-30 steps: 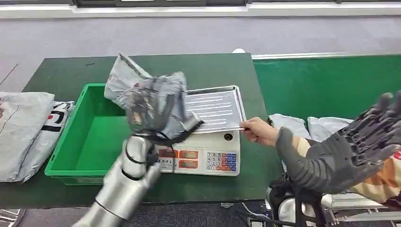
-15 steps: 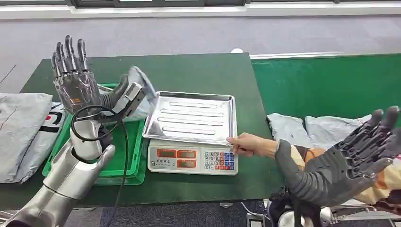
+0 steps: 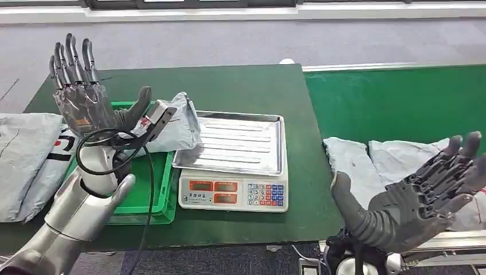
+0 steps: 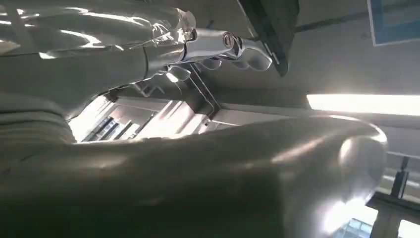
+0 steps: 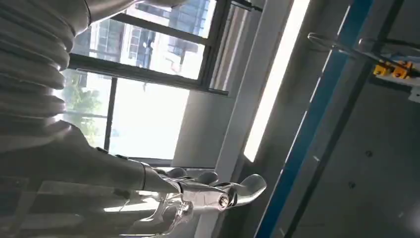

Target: Moved the parcel from conveyor to table for the left to box.

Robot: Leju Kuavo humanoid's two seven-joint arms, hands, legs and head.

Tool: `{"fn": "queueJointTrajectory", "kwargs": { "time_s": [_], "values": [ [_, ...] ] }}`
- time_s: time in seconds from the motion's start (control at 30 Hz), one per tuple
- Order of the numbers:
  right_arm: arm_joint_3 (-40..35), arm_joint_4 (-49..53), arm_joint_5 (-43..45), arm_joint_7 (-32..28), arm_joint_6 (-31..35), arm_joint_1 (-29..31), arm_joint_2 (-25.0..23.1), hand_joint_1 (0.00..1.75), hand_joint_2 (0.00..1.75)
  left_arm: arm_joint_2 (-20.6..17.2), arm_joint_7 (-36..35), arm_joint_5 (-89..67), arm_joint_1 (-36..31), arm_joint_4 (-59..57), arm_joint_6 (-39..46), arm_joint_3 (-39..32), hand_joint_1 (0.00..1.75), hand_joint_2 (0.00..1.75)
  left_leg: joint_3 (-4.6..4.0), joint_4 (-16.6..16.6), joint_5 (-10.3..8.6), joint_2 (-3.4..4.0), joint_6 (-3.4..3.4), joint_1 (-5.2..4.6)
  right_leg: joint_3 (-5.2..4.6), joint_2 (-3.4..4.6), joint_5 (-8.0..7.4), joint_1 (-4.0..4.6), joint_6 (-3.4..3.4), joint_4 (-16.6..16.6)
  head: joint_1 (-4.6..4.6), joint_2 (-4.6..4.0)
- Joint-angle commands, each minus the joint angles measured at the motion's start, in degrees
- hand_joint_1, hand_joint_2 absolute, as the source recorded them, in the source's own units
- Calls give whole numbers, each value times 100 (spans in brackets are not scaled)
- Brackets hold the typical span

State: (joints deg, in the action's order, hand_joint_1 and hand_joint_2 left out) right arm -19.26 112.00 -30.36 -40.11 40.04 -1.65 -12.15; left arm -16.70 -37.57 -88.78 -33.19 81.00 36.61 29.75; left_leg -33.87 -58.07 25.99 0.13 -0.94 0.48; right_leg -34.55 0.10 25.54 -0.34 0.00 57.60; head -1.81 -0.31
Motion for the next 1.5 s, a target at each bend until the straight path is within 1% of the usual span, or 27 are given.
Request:
{"fn": "queueJointTrajectory", "kwargs": {
  "time_s": [0.03,0.07,0.1,0.13,0.17,0.2,0.23,0.27,0.3,0.37,0.43,0.47,0.5,0.53,0.57,0.67,0.73,1.07,1.1,1.2,1.23,1.27,1.3,1.33,1.43,1.47,1.5],
  "values": [
    [848,-1068,-635,635,-4,-267,-30,0,175,349,745,-122,818,1143,339,-502,0,0,22,22,-4,-9,3,5,27,-9,-3,5,1,-26,0,0],
    [914,-1254,-942,921,-4,-235,48,0,175,1471,2161,-122,1588,1676,339,-1390,0,0,22,18,-1,-1,3,5,26,0,-3,5,2,-23,0,0],
    [1130,-1510,-1474,1223,-4,-229,48,0,175,2227,3010,-122,1918,1908,339,-1718,0,0,39,39,-3,10,7,1,40,10,-9,2,6,-44,-2,0],
    [1201,-1569,-1670,1386,-4,-225,48,0,175,2587,3167,-122,2016,2003,339,-1635,0,0,41,41,-3,-9,13,-5,51,-9,-5,-4,12,-48,-2,0],
    [1438,-1752,-2066,1632,-4,-173,55,0,175,3369,4769,1185,2289,1794,339,-2042,0,0,47,48,-3,-9,15,-5,59,-11,-7,-4,15,-60,0,0],
    [1569,-1811,-2359,1750,-4,-184,64,0,175,3604,5410,1795,2361,1496,339,-2189,0,0,38,25,10,-8,13,-7,44,-11,0,-9,14,-39,4,0],
    [1687,-1897,-2616,1886,-4,-171,89,0,175,3670,5870,2365,2398,1196,339,-2171,0,0,47,32,9,-34,23,-19,62,-38,5,-19,23,-52,4,0],
    [1773,-2019,-3105,2219,-4,-83,192,0,175,3404,6367,3838,2373,703,339,-1686,0,0,31,15,22,-22,32,-16,44,-22,23,-19,39,-36,-2,0],
    [1861,-2101,-3520,2441,-4,2,302,0,175,3099,6330,4635,2346,608,339,-1193,0,0,36,20,22,-23,36,-13,57,-24,19,-18,41,-49,0,0],
    [1864,-2122,-3491,2446,-4,24,334,0,175,3093,6320,4632,2362,631,339,-1184,0,0,38,21,32,-3,43,-23,52,-2,16,-38,38,-37,-4,0],
    [1903,-2389,-4550,3148,-93,157,499,0,175,2814,6291,5902,2334,653,-171,-804,0,0,39,15,46,9,55,-27,46,2,18,-44,38,-31,-4,0],
    [1851,-2659,-5619,3836,-905,371,770,0,175,2672,6309,6993,2386,679,-906,-686,0,0,45,23,40,4,53,-26,53,-3,15,-42,36,-40,-4,0],
    [1866,-2947,-5924,4206,-1384,610,949,0,175,2619,6382,7399,2442,612,-1272,-668,0,0,31,14,40,-2,53,-24,43,-11,14,-37,38,-37,-2,0],
    [1900,-3257,-5799,4215,-1335,810,1069,0,175,2626,6513,7443,2477,516,-1267,-677,0,0,32,12,43,7,56,-25,43,-1,15,-35,42,-37,-2,0],
    [1910,-3322,-5772,4203,-1309,849,1091,0,175,2627,6537,7449,2483,498,-1262,-676,0,0,29,12,42,6,56,-28,44,-4,17,-33,44,-34,-2,0],
    [1895,-3308,-5772,4203,-1307,829,1071,0,175,2635,6526,7447,2466,505,-1258,-682,0,0,40,19,38,21,57,-28,48,10,9,-34,43,-41,-2,0],
    [1882,-3267,-5770,4202,-1303,799,1060,0,175,2638,6526,7447,2463,519,-1253,-687,0,0,21,7,34,-4,63,-28,34,-14,19,-39,46,-24,-2,0],
    [1882,-3267,-5770,4202,-1303,799,1060,0,175,2638,6526,7447,2463,519,-1253,-687,0,0,27,12,36,-1,62,-26,39,-5,19,-41,50,-28,-2,0],
    [1717,-3258,-5964,4527,-1481,790,1301,0,175,2632,6471,7673,2469,529,-1508,-666,0,0,24,9,37,0,62,-28,35,-5,21,-43,50,-24,-2,0],
    [1749,-3391,-5964,4525,-1469,861,1319,0,175,2629,6509,7710,2474,463,-1543,-698,0,0,20,8,36,-1,63,-29,33,-6,20,-44,52,-24,-2,0],
    [1096,-3695,-5964,5918,-2574,999,2256,0,175,2679,6193,8707,2526,339,-2384,-771,0,0,15,2,38,2,62,-28,26,-3,22,-44,52,-17,-2,0],
    [1372,-4061,-5964,5806,-2416,1074,2350,0,175,2683,6302,8759,2513,117,-2393,-829,0,0,23,11,35,1,63,-28,36,-4,18,-43,51,-27,-2,0],
    [1860,-4678,-5826,5593,-2318,1196,2551,0,175,2759,6287,8834,2550,-132,-2230,-927,0,0,17,5,36,-3,66,-31,33,-9,20,-47,55,-23,-2,0],
    [1860,-4678,-5826,5593,-2318,1196,2551,0,175,2759,6287,8834,2550,-132,-2230,-927,0,0,33,20,30,-12,70,-28,56,-17,13,-43,57,-47,-2,0],
    [2439,-5842,-5778,5067,-1981,1650,2892,0,175,2671,6242,9026,2656,-271,-2298,-798,0,0,24,11,30,-34,77,-36,55,-41,17,-52,63,-39,-4,0],
    [2540,-6326,-5699,5002,-2004,1928,3025,0,175,2607,6182,8957,2794,-185,-2225,-761,0,0,27,15,27,-31,80,-35,59,-39,12,-51,66,-48,-4,0],
    [2555,-6785,-5525,4713,-1971,2250,3083,0,175,2595,6169,8886,2898,-79,-2054,-797,0,0,22,6,35,-12,77,-39,48,-19,13,-55,67,-36,-4,0]
  ]
}}
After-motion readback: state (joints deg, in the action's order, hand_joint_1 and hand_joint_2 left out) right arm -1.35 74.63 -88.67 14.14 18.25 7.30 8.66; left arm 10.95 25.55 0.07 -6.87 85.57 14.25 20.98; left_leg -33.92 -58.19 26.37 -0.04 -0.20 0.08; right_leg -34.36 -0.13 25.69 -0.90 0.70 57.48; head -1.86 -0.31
